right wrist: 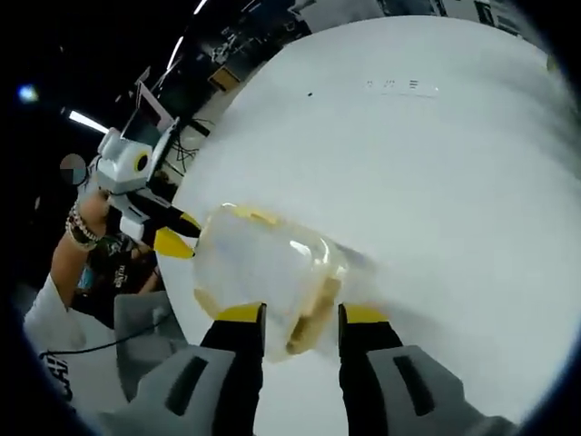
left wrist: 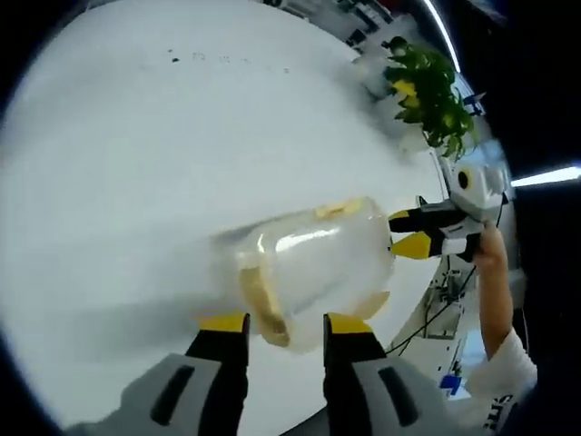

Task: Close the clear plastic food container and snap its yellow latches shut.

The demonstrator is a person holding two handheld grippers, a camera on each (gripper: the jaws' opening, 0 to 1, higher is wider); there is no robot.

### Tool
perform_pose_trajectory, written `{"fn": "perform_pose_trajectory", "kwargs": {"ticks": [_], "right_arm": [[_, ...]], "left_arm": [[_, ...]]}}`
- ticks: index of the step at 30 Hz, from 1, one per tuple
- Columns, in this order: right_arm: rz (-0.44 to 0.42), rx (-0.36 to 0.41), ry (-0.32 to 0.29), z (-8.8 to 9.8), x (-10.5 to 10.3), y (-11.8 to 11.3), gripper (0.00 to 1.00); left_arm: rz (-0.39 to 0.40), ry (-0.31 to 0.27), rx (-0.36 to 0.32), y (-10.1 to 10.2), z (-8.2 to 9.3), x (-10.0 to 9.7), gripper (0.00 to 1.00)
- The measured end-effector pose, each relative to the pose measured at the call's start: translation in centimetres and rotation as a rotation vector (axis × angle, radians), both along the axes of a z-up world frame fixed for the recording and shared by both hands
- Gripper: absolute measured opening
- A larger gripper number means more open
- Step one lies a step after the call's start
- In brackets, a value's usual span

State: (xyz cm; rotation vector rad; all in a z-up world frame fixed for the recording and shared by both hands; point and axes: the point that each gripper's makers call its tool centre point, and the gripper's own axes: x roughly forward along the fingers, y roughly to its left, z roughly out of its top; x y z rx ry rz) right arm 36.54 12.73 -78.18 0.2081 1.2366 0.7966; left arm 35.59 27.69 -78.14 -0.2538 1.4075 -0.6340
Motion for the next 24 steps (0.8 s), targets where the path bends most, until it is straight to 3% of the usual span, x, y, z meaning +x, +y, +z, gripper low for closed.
{"fn": "perform_pose_trajectory", "kwargs": {"ticks": [7, 24], "right_arm": [[-0.003, -0.009, 0.003, -0.17, 0.45, -0.10, 0.27], [-0.001, -0.023, -0.011, -0.16, 0.35, -0.03, 0.24]], "left_arm": [[-0.011, -0.009, 0.025, 0.33, -0.37, 0.22, 0.17], [-0.056, -0.035, 0.043, 0.21, -0.34, 0.20, 0.16]]}}
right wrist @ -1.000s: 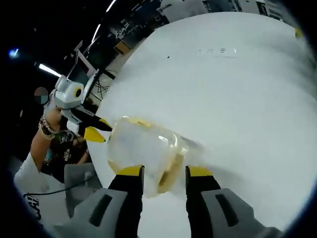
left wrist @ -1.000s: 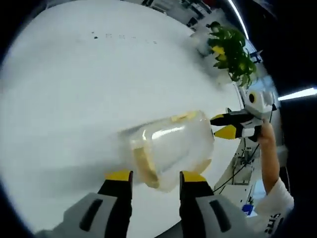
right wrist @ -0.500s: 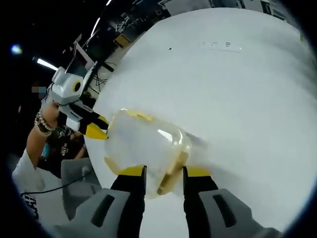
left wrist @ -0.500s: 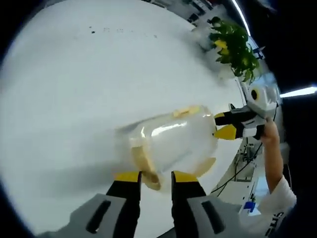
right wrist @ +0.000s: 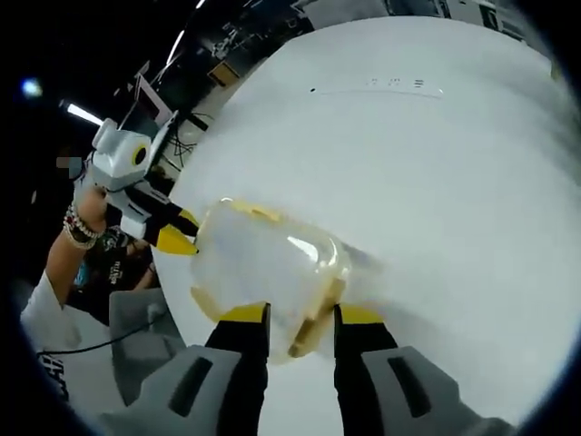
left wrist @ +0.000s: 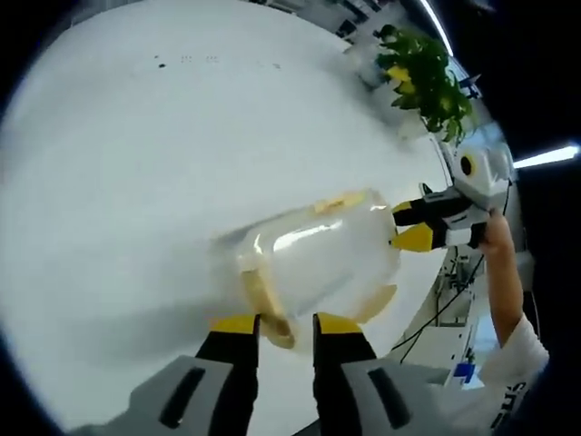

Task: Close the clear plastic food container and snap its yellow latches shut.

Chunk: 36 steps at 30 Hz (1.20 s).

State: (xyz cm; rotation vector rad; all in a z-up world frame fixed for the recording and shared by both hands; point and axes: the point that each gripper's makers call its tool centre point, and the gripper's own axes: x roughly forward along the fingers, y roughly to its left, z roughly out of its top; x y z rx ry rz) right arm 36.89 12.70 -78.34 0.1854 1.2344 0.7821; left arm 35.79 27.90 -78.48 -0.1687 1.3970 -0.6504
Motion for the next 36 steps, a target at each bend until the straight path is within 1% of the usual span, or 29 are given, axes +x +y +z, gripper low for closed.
{"fn": "perform_pose_trajectory", "kwargs": {"ticks": [6, 8, 14, 16, 20, 28, 30, 36], "right_arm": [[0.001, -0.003, 0.006, 0.0, -0.2, 0.1, 0.24], [0.000, -0.003, 0.008, 0.0, -0.3, 0.1, 0.24], [-0.002, -0.001, 0.012, 0.0, -0.4, 0.2, 0.24], [-0.005, -0.002, 0.014, -0.1, -0.5, 0.1, 0.24], [-0.008, 0.001, 0.014, -0.2, -0.7, 0.2, 0.23], [-0.047, 0.009, 0.033, -0.3, -0.8, 0.3, 0.22], [-0.063, 0.012, 0.045, -0.4, -0.2, 0.1, 0.22], [-0.096, 0.023, 0.064, -0.3, 0.0, 0.1, 0.21]], "left_arm": [[-0.010, -0.001, -0.010, 0.0, 0.0, 0.1, 0.15], [-0.002, 0.010, -0.023, -0.1, 0.0, -0.1, 0.14], [-0.014, 0.006, -0.041, -0.2, 0.1, -0.1, 0.12], [-0.033, -0.011, -0.033, -0.3, 0.4, 0.1, 0.12], [-0.036, -0.012, -0.032, -0.5, 0.6, 0.0, 0.13], [-0.038, -0.016, -0.033, -0.9, 0.6, -0.3, 0.13], [-0.035, -0.015, -0.035, -0.9, 0.5, -0.4, 0.13], [-0.040, -0.016, -0.038, -0.9, 0.4, -0.6, 0.13]]}}
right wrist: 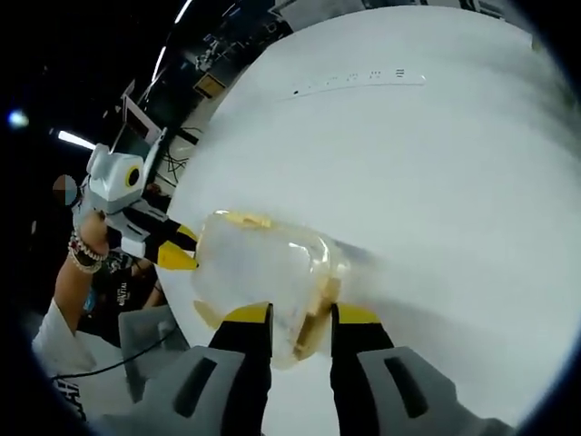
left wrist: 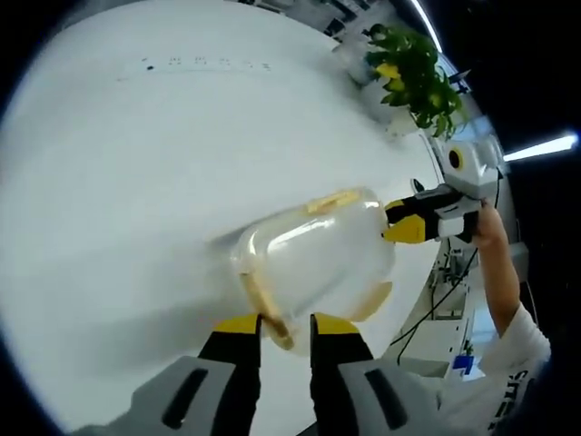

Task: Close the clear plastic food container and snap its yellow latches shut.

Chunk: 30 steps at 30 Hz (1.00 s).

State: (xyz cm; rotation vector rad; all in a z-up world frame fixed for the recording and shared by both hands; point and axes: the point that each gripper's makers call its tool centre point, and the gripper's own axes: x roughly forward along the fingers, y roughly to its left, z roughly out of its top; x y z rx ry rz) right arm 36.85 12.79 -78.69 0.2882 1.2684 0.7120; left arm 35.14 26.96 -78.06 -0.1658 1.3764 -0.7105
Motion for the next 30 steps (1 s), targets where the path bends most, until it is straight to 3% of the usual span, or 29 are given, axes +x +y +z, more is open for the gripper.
{"fn": "perform_pose_trajectory", "kwargs": {"ticks": [15, 19, 24, 30], "right_arm": [[-0.069, -0.007, 0.073, 0.1, 0.0, -0.1, 0.18], [-0.079, -0.011, 0.084, 0.1, 0.9, -0.3, 0.17], [-0.033, -0.066, 0.050, 0.3, 1.0, -0.4, 0.20], [-0.021, -0.120, 0.069, 0.4, 0.9, -0.5, 0.20]], "left_arm": [[-0.004, -0.005, -0.006, 0.2, -0.3, -0.2, 0.13], [-0.002, -0.006, -0.004, 0.3, -0.4, -0.1, 0.13], [-0.010, -0.012, 0.003, 0.4, -0.3, 0.0, 0.13], [-0.018, -0.029, 0.006, 0.4, -0.3, 0.0, 0.13]]}}
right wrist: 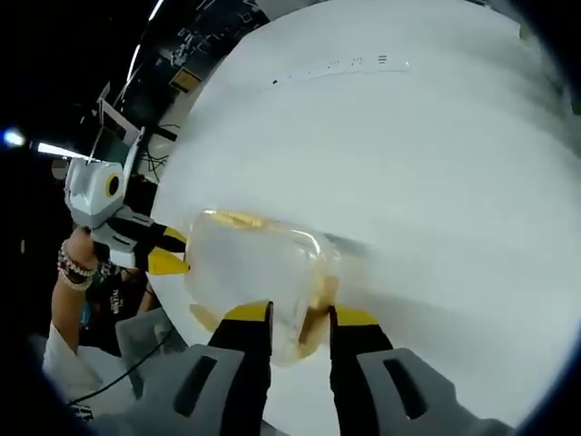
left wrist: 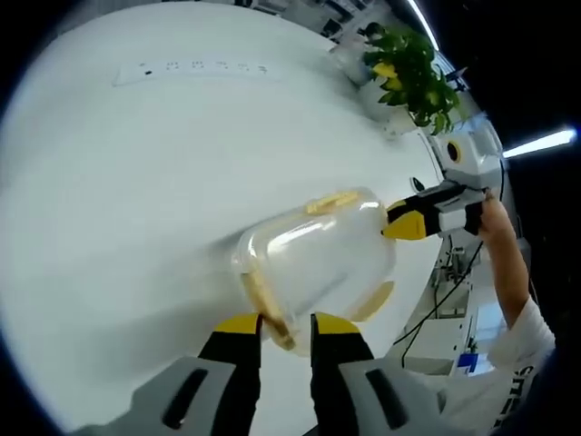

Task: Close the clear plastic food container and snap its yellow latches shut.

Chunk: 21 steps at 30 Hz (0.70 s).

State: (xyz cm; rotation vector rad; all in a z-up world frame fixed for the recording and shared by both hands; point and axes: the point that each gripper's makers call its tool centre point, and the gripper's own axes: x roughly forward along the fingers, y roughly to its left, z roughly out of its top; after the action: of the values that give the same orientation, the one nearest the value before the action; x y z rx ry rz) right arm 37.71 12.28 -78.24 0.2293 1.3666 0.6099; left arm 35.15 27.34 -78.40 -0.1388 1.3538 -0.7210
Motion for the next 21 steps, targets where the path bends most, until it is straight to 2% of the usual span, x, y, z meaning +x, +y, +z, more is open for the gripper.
{"fn": "perform_pose_trajectory", "kwargs": {"ticks": [4, 8, 12, 15, 21], "right_arm": [[-0.018, -0.011, 0.014, -0.10, 0.23, -0.17, 0.20], [0.017, -0.063, -0.026, 0.10, 0.28, -0.11, 0.21], [0.000, -0.103, 0.020, 0.00, -0.08, -0.21, 0.21], [-0.004, -0.116, 0.026, -0.10, -0.13, -0.28, 0.21], [-0.041, -0.103, 0.050, -0.25, -0.25, -0.38, 0.18]], "left_arm": [[0.008, 0.003, -0.003, 0.14, -0.07, 0.20, 0.13], [0.000, -0.013, 0.005, 0.17, 0.01, 0.29, 0.13], [0.000, -0.013, 0.005, 0.18, 0.03, 0.36, 0.13], [-0.002, -0.021, 0.007, 0.18, 0.02, 0.47, 0.13], [-0.001, -0.028, 0.010, 0.13, 0.06, 0.53, 0.13]]}}
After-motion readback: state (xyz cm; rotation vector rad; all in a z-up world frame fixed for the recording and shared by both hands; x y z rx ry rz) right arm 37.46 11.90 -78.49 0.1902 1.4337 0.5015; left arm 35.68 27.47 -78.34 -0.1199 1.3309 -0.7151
